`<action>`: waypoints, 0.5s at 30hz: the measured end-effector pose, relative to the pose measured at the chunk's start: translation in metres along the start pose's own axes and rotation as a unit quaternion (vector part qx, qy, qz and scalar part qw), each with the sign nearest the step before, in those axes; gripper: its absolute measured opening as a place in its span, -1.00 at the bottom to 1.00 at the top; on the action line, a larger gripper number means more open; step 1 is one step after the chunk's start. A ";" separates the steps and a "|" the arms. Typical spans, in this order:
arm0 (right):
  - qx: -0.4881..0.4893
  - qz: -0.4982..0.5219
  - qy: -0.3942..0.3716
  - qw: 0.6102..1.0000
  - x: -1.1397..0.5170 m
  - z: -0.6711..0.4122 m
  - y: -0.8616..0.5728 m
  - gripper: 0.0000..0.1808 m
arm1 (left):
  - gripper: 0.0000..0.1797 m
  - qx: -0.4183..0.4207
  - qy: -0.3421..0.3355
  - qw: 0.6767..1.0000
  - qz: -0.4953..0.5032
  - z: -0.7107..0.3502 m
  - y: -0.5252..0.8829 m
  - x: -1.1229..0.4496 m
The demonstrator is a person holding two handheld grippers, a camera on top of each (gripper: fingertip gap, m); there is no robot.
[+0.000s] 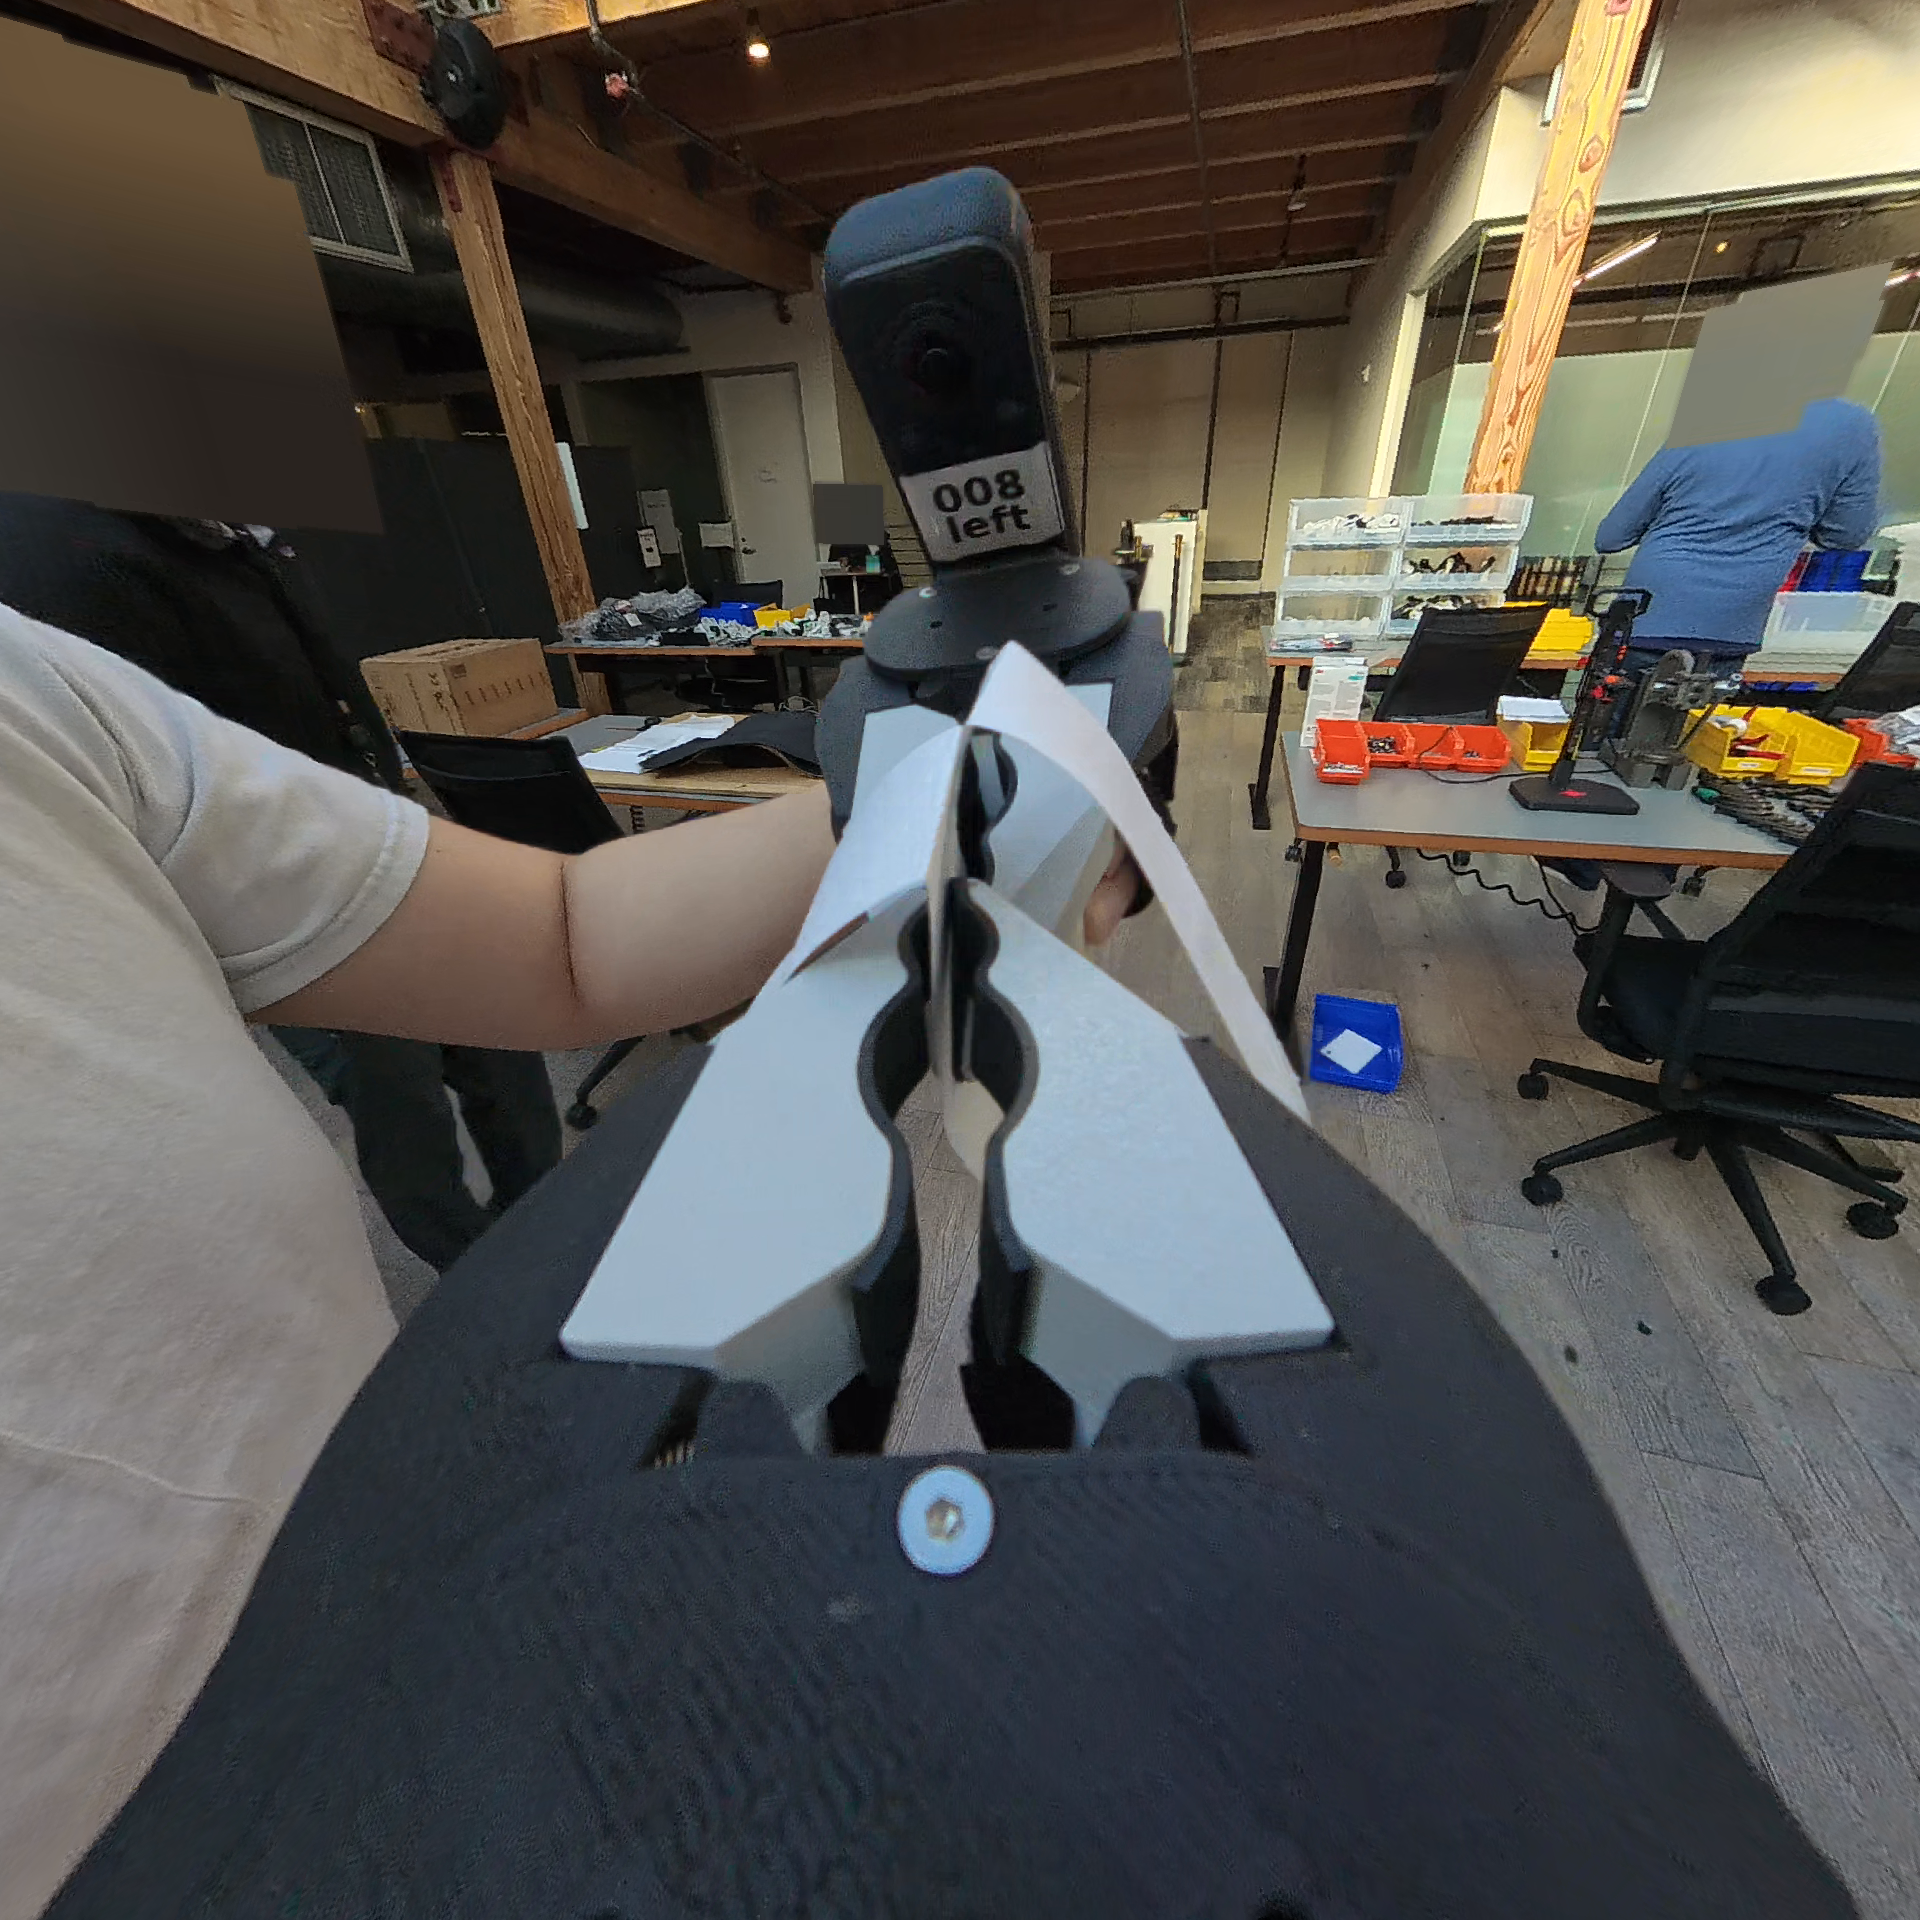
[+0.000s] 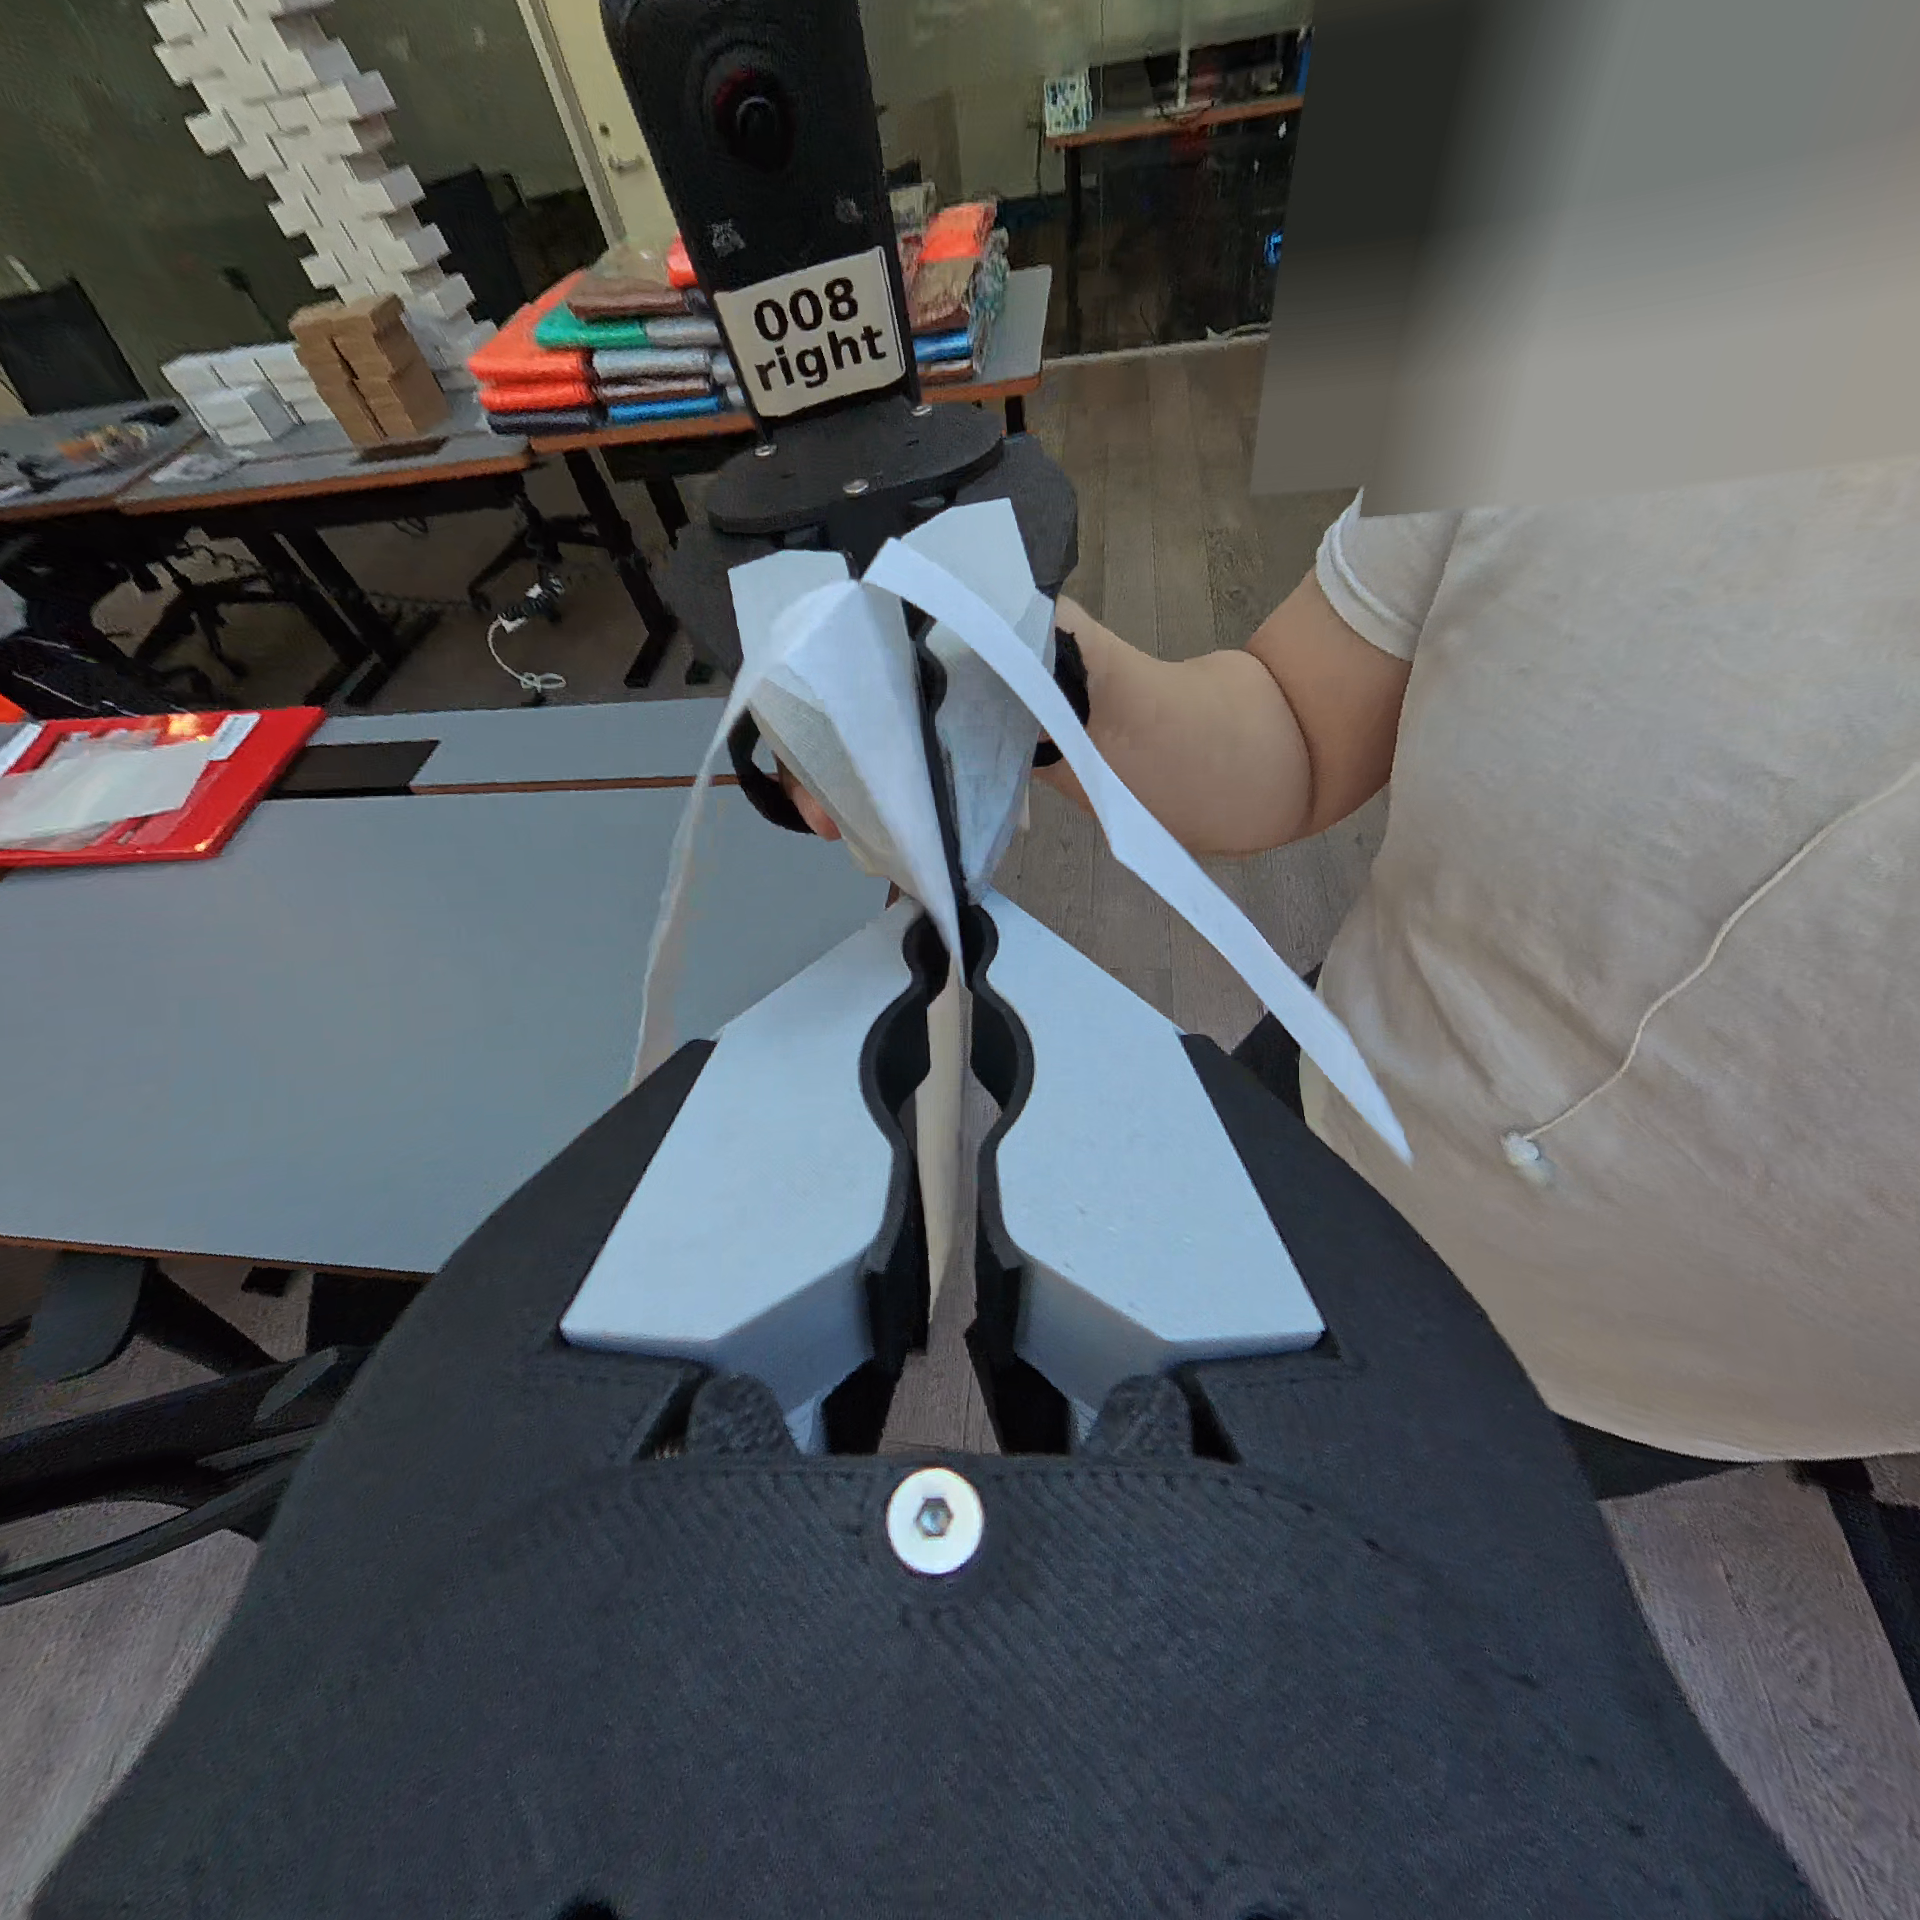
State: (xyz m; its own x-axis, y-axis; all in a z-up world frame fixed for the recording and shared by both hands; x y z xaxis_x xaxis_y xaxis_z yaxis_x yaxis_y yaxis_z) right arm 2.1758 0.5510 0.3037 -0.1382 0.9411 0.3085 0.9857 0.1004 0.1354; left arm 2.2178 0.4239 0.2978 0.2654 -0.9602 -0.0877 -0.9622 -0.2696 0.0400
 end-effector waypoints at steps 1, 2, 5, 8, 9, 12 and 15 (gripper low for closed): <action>0.008 -0.002 0.017 1.000 -0.019 -0.006 0.001 -1.00 | -1.00 -0.003 -0.017 1.000 0.006 0.002 0.002 0.020; 0.015 -0.006 0.028 0.999 -0.037 -0.012 0.001 -0.89 | -1.00 0.000 -0.045 0.999 0.014 0.001 0.005 0.043; 0.029 -0.040 0.047 0.998 -0.098 -0.019 0.004 -0.81 | -1.00 0.010 -0.132 0.991 0.029 -0.003 0.018 0.125; 0.033 -0.048 0.012 0.998 -0.168 -0.036 0.004 -1.00 | -1.00 0.010 -0.160 0.986 0.039 -0.005 0.031 0.203; 0.032 -0.040 0.009 0.999 -0.192 -0.044 0.004 -1.00 | -1.00 0.012 -0.160 0.986 0.035 -0.006 0.036 0.225; 0.018 -0.012 0.051 0.998 -0.249 -0.071 0.005 -1.00 | -0.90 0.017 -0.136 0.990 0.045 -0.011 0.050 0.281; 0.027 0.017 0.092 0.995 -0.283 -0.098 0.010 -1.00 | -1.00 0.051 -0.119 0.990 0.059 -0.021 0.059 0.320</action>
State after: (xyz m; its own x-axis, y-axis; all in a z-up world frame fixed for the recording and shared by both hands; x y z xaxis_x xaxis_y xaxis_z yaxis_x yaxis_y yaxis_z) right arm 2.2150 0.2539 0.3103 -0.1151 0.8700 0.4795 0.9932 0.0912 0.0729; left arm 2.2472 0.0988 0.2926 0.1403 -0.9365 -0.3213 -0.9901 -0.1358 -0.0365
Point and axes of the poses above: each gripper's, where its closed fingertips meet, x back along the fingers, z out of its underside, y = z × x across the jaws, the point moved 9 cm from there along x, back along the fingers, and after that the axes turned 2 degrees about -y, right-handed, at the moved point
